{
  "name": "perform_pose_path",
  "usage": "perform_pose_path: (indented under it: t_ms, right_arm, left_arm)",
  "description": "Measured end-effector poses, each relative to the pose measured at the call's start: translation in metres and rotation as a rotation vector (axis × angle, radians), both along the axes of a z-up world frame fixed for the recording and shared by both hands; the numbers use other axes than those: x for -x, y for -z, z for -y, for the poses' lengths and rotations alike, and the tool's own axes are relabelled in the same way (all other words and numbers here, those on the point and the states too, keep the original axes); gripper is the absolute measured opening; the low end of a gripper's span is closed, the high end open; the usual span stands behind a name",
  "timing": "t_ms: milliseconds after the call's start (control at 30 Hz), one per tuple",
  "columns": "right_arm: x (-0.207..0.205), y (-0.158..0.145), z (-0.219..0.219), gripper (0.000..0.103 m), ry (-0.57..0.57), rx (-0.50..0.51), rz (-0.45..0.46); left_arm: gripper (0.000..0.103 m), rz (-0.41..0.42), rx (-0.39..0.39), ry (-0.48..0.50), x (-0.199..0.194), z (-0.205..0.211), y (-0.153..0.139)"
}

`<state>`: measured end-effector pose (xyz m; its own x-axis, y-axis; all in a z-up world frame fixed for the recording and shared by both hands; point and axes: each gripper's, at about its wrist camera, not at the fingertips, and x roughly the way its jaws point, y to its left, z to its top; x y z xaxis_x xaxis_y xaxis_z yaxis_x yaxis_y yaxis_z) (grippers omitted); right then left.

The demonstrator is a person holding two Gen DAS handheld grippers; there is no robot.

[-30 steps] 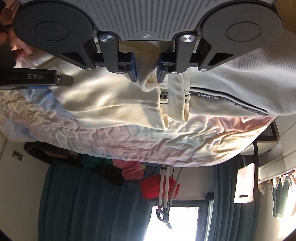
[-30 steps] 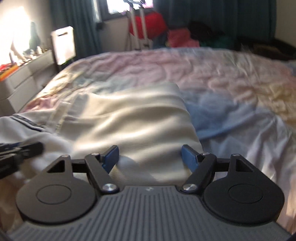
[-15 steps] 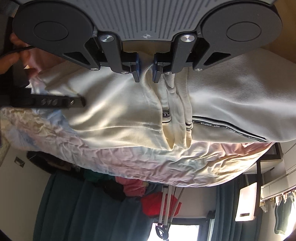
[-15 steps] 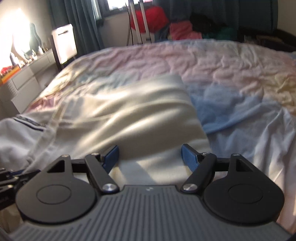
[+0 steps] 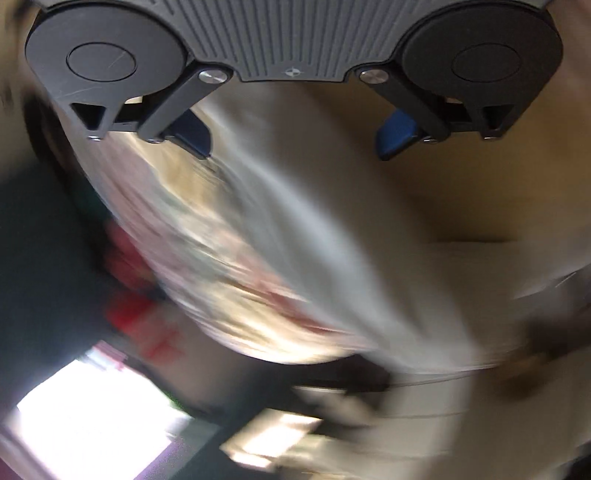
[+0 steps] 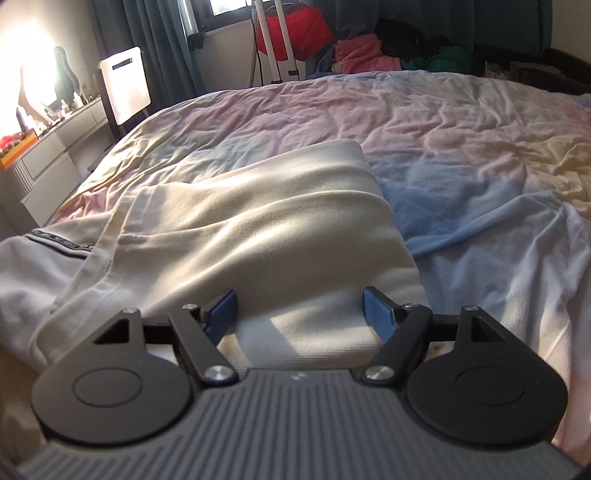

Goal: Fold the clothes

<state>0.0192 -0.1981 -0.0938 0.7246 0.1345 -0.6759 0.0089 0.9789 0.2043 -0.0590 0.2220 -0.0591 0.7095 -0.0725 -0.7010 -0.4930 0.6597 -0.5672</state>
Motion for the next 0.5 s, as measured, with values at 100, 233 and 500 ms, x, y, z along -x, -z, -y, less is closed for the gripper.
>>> perform_pose_path:
  t_ms: [100, 233, 500]
  right_arm:
    - [0.001, 0.0, 0.002, 0.076, 0.005, -0.017, -0.003]
    - [0.0, 0.001, 0.001, 0.076, 0.008, -0.018, -0.006]
    - [0.006, -0.007, -0.011, 0.076, 0.01, 0.031, 0.082]
  left_arm:
    - [0.1, 0.039, 0.283, -0.155, -0.006, -0.048, 0.026]
    - [0.094, 0.118, 0.446, -0.309, -0.026, -0.089, 0.05]
    - [0.074, 0.183, 0.416, -0.442, -0.051, -0.129, 0.072]
